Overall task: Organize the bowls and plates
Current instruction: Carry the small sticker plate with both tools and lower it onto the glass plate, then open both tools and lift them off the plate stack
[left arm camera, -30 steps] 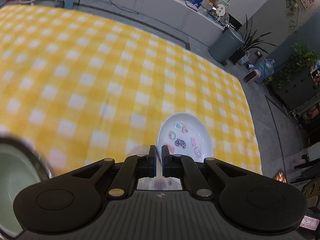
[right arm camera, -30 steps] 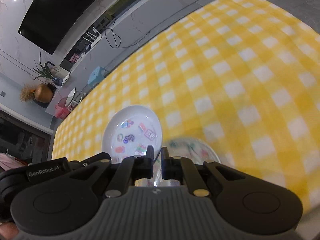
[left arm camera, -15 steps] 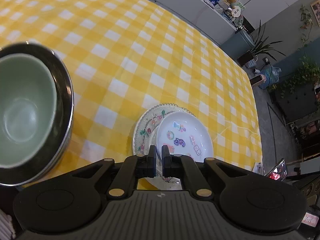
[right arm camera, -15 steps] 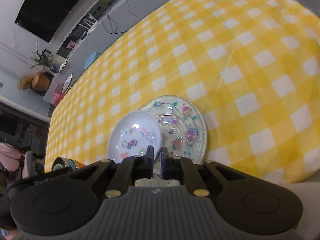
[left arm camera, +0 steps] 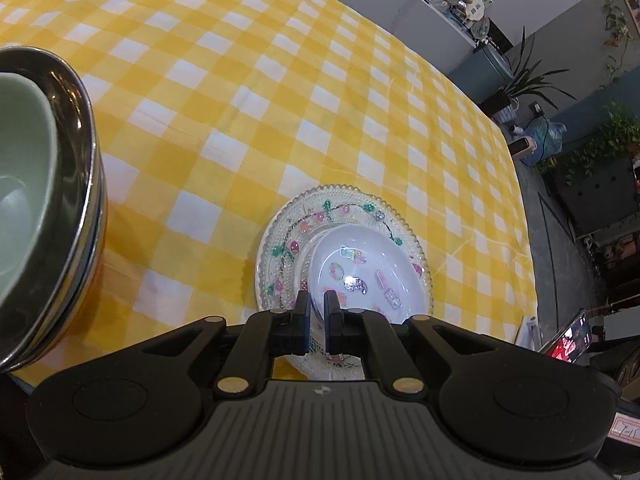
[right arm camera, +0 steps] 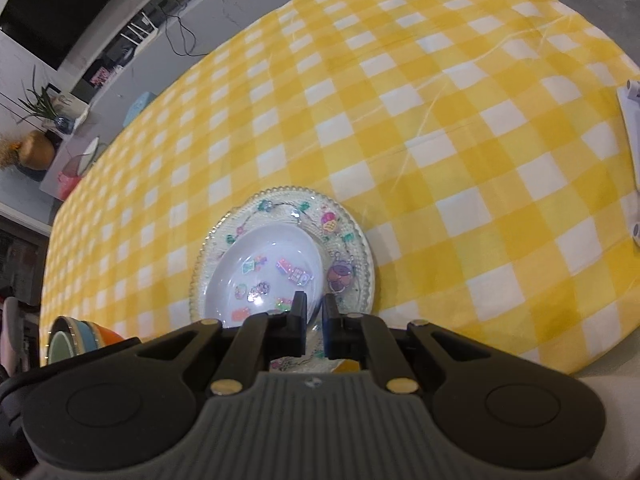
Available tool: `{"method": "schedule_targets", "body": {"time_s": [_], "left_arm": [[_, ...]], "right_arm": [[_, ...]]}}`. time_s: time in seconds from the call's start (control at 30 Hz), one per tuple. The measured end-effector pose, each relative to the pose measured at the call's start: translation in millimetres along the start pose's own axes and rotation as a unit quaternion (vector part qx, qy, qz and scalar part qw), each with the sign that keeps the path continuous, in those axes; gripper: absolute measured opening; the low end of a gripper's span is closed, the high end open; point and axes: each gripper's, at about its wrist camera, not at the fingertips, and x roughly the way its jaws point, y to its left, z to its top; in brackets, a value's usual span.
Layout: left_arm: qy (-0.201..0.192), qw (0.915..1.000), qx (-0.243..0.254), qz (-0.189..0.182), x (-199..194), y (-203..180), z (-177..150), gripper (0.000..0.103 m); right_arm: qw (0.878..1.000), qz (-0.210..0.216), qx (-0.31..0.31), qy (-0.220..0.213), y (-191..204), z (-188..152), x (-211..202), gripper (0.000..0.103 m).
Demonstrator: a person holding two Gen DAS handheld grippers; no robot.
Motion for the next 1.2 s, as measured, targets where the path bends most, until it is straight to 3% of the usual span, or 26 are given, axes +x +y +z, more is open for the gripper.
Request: {"method": "schedule_targets", "body": {"time_s": [0.47,0.6,0.73,1.13,1.2], "left_arm": [[-0.005,0.9996,0.026,0.011,5,-1,-3,0.007],[-0.011,0.9995,0.025,0.012,2,-1,-3,0.021],[-0.022,0.9991,0.034,0.016,-7,-5,-1,0.033],[-0.069,0.9918,0.104,0.024,-52,-22,-1,0.035],[-0.081,0.9887,0.124,0.022,-65,-26,-1,0.035]], "right_arm": [[0.999,-0.036,-0.035,0.008,15,-5,6,0.006],[0.999,-0.038,-0.037,0.004,16,-5,6,0.010],[0.998,-0.035,-0.046,-0.007,21,-5,3,0.029],[0.985,-0.078,-0.129,-0.078,48,-15,-18,0.053],[0.981,-0.088,-0.143,-0.097,59,-18,-27,0.063]]}}
